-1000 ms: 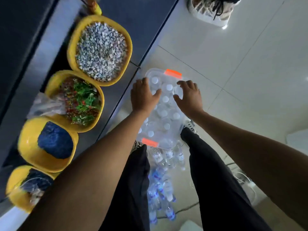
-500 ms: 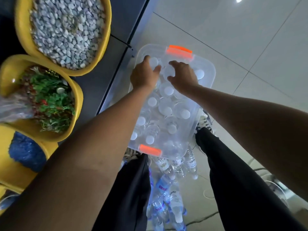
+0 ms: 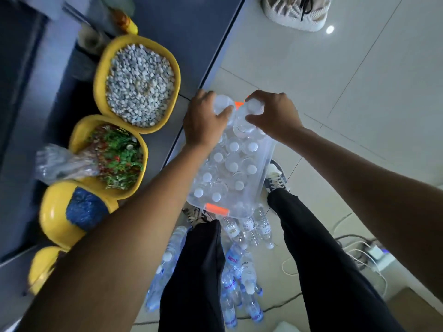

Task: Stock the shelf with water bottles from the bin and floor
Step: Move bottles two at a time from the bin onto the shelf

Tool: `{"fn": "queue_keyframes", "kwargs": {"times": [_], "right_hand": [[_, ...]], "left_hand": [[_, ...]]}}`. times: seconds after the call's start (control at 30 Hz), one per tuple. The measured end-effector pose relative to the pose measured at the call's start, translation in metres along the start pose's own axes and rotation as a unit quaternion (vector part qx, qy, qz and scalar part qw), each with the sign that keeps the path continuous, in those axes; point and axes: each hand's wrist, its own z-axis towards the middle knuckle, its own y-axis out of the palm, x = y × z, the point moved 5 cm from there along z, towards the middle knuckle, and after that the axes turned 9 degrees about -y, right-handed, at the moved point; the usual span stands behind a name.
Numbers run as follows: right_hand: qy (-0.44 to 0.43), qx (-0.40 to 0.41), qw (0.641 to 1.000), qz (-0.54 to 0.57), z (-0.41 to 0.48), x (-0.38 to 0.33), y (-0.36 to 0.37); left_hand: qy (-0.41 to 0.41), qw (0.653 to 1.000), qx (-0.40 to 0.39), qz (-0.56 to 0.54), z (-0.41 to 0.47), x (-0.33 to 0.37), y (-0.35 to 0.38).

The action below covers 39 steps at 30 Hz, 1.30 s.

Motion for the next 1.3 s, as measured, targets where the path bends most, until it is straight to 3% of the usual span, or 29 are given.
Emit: {"fn": "queue_keyframes", "kwargs": {"times": [0.2,0.4,0.7,0.83,0.97,1.3], "right_hand": [[-0.087,0.062,0.994,0.026,-0.078,-0.098,-0.144],[-0.152,0.103,0.983,0.031,-0.155,-0.198,-0.272],[-0.321,0.107,0.940,0.036,-0.248,-0.375,-0.417],[-0.406,0.082,0.910,0.022,-0.285,-0.461,-0.446],[-0.460,0.033,0.883,0.084,-0.309,-0.536,-0.451],[-0.557,-0.090,0.821,0.088,-0.317,-0.704,-0.371]], "left_hand": [[0.075,0.991,0.079,-0.078,-0.067,0.104,-0.149],[0.060,0.973,0.124,-0.186,-0.133,0.184,-0.287],[0.135,0.929,0.246,-0.243,-0.210,0.250,-0.487],[0.162,0.901,0.322,-0.243,-0.246,0.252,-0.571],[0.167,0.877,0.378,-0.245,-0.278,0.235,-0.646],[0.086,0.856,0.463,-0.212,-0.317,0.106,-0.773]]}}
